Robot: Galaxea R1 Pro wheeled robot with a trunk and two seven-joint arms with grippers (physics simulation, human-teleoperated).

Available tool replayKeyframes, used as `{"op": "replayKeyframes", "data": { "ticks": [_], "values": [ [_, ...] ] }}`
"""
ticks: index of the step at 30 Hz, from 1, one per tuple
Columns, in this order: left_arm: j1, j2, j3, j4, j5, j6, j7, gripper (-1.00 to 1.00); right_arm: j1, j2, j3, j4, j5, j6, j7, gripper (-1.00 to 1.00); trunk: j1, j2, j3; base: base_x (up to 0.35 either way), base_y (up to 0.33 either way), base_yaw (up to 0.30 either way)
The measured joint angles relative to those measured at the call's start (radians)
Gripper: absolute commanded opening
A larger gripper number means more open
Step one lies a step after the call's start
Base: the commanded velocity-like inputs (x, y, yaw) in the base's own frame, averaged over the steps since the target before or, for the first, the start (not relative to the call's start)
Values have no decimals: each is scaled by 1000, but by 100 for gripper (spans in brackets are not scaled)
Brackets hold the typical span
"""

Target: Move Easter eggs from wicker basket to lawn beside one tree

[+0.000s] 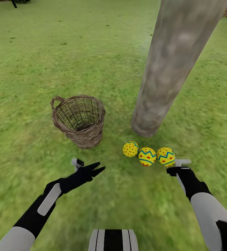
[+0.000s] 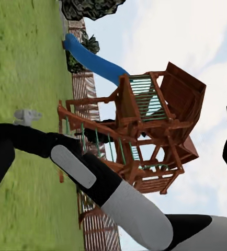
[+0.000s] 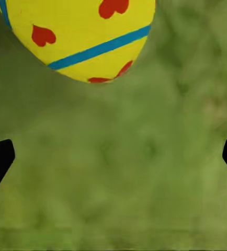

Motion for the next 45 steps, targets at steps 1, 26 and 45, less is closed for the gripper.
{"op": "replayKeyframes", "data": {
  "ticks": [1, 26, 45],
  "values": [
    [1, 0, -2, 53, -2, -1, 1, 100, 7, 0, 0, 2, 1, 31, 16, 100, 0, 0, 4, -3, 0, 0],
    [14, 42, -40, 416, -130, -8, 774, 100, 145, 7, 62, 306, 46, -33, 362, 100, -12, 6, 101, 0, 0, 0],
    [21, -96, -47, 763, -135, -297, 1003, 100, 203, 3, 61, 456, 41, -219, 348, 100, -20, 10, 174, 0, 0, 0]
  ]
}}
